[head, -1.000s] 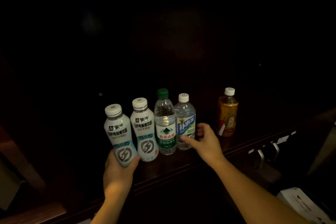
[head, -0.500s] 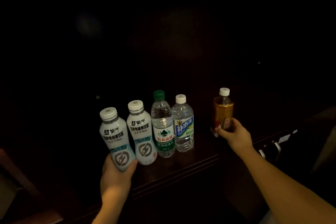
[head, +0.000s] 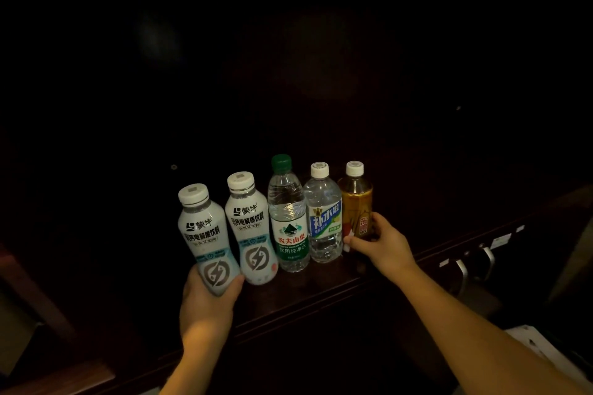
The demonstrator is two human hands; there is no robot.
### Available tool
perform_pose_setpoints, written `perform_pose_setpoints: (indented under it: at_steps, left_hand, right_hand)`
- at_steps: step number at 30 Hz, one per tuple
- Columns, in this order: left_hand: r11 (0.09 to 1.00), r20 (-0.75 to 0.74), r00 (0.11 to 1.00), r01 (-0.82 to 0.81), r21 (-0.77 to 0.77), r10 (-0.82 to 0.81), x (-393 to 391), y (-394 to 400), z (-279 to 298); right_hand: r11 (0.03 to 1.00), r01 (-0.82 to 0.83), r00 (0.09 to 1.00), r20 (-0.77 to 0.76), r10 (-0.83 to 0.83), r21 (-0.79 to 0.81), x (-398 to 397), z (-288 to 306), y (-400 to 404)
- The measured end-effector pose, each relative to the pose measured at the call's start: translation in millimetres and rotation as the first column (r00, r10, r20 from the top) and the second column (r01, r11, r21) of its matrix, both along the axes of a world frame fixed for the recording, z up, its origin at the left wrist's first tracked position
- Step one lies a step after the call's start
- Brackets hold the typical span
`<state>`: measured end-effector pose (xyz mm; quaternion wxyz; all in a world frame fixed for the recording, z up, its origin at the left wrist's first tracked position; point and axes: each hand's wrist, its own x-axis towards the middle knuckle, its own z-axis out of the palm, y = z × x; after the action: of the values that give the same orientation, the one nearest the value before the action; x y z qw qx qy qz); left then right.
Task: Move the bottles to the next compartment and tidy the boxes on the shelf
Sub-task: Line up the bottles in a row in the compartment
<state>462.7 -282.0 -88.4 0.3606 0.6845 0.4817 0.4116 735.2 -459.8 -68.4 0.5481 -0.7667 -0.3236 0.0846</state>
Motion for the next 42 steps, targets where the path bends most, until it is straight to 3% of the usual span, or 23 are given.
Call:
perform_pose_setpoints:
  at_steps: [13, 17, 21, 33, 42]
  left_hand:
    - [0.998, -0.038, 0.999, 0.031, -0.061, -0.033, -2.6, -10.0, 15.3]
    - [0.988, -0.027, 0.999, 0.012, -0.157, -0.017, -12.6, -20.7, 35.0]
    - [0.993, 0.0, 0.995, 0.097, -0.06, -0.097, -39.8, -38.7, 55.9]
    - [0.954, 0.026, 0.953, 0.301, 0.001, -0.3, -143.7, -68.7, 140.6]
    - [0.945, 0.046, 0.944, 0.326, 0.015, -0.327, -202.1, -74.5, 168.8]
  right_hand:
    - [0.996, 0.063, 0.995, -0.069, -0.067, -0.058, -11.5, 5.4, 2.5]
    - [0.977, 0.212, 0.974, -0.072, -0.214, -0.035, -39.7, 17.0, -2.1]
    - [0.96, 0.279, 0.96, -0.01, -0.28, -0.035, -91.0, 40.3, -7.8]
    - [0.944, 0.33, 0.936, 0.129, -0.328, 0.006, -275.1, 122.4, -25.3]
    - [0.943, 0.33, 0.931, 0.15, -0.332, 0.04, -332.5, 147.4, -22.9]
